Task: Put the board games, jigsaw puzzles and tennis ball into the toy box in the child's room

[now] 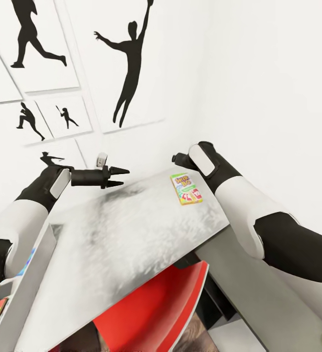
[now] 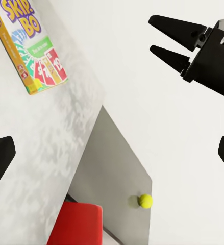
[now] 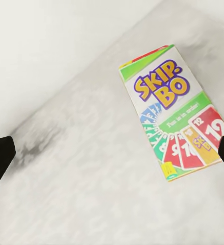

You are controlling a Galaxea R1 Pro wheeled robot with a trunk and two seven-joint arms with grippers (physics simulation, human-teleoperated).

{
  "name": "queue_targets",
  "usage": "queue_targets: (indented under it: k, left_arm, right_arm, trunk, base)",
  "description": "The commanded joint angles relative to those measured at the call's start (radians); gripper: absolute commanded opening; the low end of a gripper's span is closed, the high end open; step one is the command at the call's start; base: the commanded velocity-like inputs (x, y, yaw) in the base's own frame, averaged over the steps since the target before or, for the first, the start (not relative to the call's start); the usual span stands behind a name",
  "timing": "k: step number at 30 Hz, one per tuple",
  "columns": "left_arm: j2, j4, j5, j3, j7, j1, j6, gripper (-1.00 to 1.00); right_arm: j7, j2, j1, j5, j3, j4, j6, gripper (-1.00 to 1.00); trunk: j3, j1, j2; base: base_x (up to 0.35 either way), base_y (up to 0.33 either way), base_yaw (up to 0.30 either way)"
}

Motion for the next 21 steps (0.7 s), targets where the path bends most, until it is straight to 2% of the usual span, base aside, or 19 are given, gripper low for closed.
queue_targets:
  k: [1,21]
  left_arm:
    - [0.001,0.000,0.002,-0.005,-0.004,-0.001,0.003,1.00]
    - [0.001,0.000,0.002,-0.005,-0.004,-0.001,0.003,1.00]
  right_arm:
    - [-0.008,0.000,-0.001,-0.008,0.004,-0.001,0.001,1.00]
    - [-0.010,0.000,-0.001,-0.005,0.003,-0.001,-0.004,1.00]
  trunk:
    - [-0.004,0.001,-0.002]
    - [-0.036,0.001,-0.002]
  base:
    - [0.000,0.000,0.067]
    - [0.000,0.000,0.067]
